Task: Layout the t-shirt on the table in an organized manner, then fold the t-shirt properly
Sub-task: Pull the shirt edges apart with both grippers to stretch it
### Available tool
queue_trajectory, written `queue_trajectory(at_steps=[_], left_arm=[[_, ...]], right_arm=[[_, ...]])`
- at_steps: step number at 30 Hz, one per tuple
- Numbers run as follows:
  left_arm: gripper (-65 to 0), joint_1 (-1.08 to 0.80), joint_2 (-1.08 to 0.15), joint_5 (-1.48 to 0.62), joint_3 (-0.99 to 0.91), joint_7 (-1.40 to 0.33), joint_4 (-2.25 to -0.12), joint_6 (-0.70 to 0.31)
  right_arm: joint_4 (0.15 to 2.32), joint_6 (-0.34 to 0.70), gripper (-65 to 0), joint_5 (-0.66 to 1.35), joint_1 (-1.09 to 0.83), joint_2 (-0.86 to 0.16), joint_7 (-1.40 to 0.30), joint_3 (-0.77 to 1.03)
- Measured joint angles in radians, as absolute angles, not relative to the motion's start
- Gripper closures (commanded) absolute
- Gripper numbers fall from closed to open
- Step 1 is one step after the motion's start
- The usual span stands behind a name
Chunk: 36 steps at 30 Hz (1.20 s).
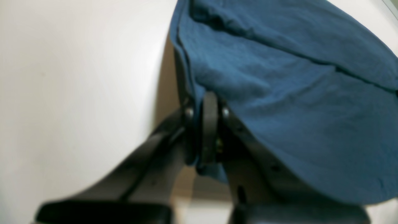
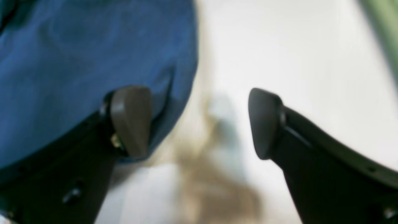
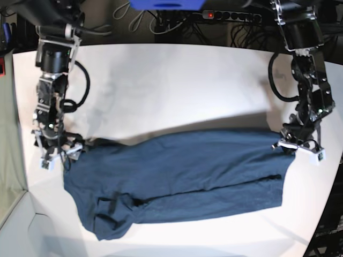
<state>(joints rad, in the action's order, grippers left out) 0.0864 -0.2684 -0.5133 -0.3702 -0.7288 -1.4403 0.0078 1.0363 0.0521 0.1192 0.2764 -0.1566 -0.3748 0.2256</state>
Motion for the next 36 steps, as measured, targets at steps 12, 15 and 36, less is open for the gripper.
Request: queue_trajectory(at_steps=[12,15,36], left_arm=[[0.0,0.086,-0.269,-0.513,-0.371,-0.723,-1.442,0.008],[0.0,0.086,-0.269,-0.512,-0.371,-0.73,-1.473,0.008],[0.0,-0.108,-0.235,-0.517,-0.371,-0.737,-1.933,0.004]], right_arm=[[1.047,0.052,-41.2,0.112,0.229,-0.149,-0.318,0.226],[1.051,0.125,-21.5,0.111,0.21,-0.155,-0.307,0.227],[1.858,0.169,0.0,0.12,-0.195,-0.23,-0.4,0.228]])
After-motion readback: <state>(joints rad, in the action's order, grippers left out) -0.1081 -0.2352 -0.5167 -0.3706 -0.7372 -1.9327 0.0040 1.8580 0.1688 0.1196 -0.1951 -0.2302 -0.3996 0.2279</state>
